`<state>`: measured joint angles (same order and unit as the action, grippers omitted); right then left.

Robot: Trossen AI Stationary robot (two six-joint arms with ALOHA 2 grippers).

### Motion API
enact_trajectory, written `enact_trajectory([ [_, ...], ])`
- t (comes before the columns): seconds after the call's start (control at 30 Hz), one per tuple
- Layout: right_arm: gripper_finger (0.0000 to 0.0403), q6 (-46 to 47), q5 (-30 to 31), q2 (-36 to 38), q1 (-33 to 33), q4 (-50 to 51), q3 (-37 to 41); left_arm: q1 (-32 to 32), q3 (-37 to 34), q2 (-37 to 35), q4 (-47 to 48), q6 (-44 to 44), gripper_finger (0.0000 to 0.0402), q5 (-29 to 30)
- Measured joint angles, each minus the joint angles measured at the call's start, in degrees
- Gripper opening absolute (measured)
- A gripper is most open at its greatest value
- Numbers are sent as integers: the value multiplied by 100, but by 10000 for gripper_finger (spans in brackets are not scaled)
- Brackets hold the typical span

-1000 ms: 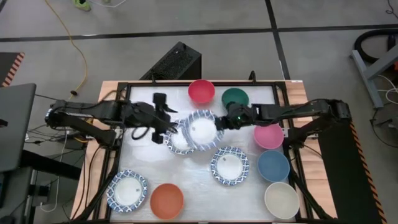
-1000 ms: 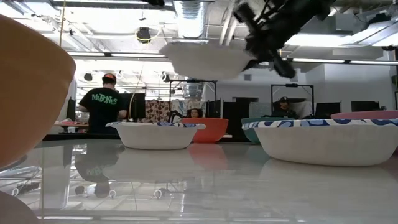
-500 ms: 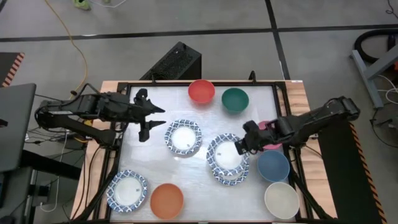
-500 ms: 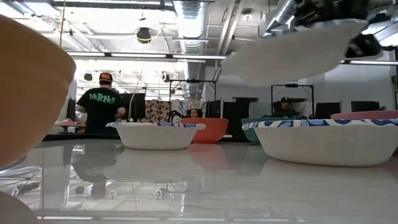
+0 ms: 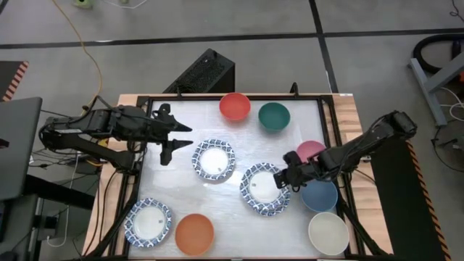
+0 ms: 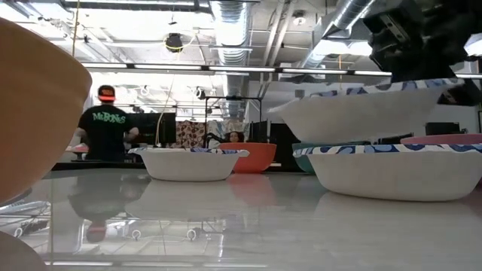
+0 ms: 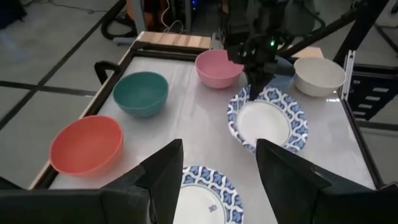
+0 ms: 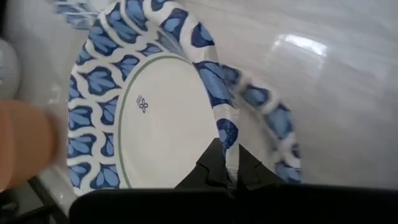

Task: Nest bowls inside each other by size order
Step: Stack the top left blue patterned bowl into the bottom right blue patterned bowl

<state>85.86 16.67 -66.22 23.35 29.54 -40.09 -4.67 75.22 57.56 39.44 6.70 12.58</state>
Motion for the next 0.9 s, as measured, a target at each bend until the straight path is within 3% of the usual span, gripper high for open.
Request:
enact_trajectory([
  [0.4,14,533,0,-3,353,-284,380,0,-326,-83,-338,90,192,10],
  [0.77,90,442,-262,-31,353,61,386,118,-323,-55,-299,154,192,124],
  [0.9,134,279,-314,-33,296,40,386,118,-323,-52,-295,155,192,126],
])
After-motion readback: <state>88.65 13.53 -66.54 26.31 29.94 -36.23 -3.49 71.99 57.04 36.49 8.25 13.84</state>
